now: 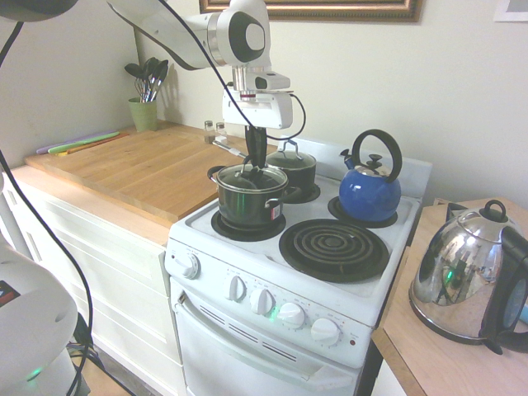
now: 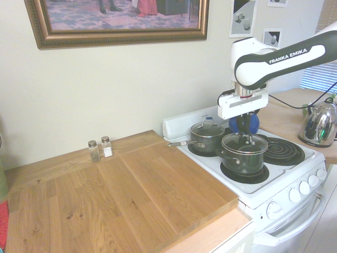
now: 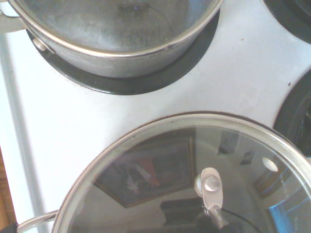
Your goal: Cover the lid of the pot
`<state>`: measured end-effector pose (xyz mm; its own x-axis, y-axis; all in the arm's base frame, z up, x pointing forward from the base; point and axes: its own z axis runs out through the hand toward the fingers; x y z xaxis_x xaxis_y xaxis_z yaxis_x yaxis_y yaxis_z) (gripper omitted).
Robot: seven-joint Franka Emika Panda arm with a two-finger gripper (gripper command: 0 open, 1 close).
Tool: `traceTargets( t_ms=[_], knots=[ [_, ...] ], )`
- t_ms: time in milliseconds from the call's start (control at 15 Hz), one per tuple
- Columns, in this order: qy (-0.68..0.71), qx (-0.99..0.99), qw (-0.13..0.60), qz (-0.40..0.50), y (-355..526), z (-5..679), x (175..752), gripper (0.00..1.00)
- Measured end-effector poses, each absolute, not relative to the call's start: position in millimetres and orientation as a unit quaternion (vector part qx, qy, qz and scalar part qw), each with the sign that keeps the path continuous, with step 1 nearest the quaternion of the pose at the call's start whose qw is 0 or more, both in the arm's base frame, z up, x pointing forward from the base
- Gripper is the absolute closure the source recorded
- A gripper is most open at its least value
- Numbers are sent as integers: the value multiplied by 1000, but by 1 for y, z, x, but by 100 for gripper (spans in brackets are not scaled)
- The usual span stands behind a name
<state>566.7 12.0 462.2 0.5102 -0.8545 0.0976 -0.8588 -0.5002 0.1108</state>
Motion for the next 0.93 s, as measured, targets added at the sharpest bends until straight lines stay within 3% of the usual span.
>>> traceTargets(
  t_ms=[533, 933],
  knots=[
    [-489, 870, 66, 24, 25, 474, 553, 0],
    [-472, 878, 39, 71, 63, 533, 455, 0]
  ],
)
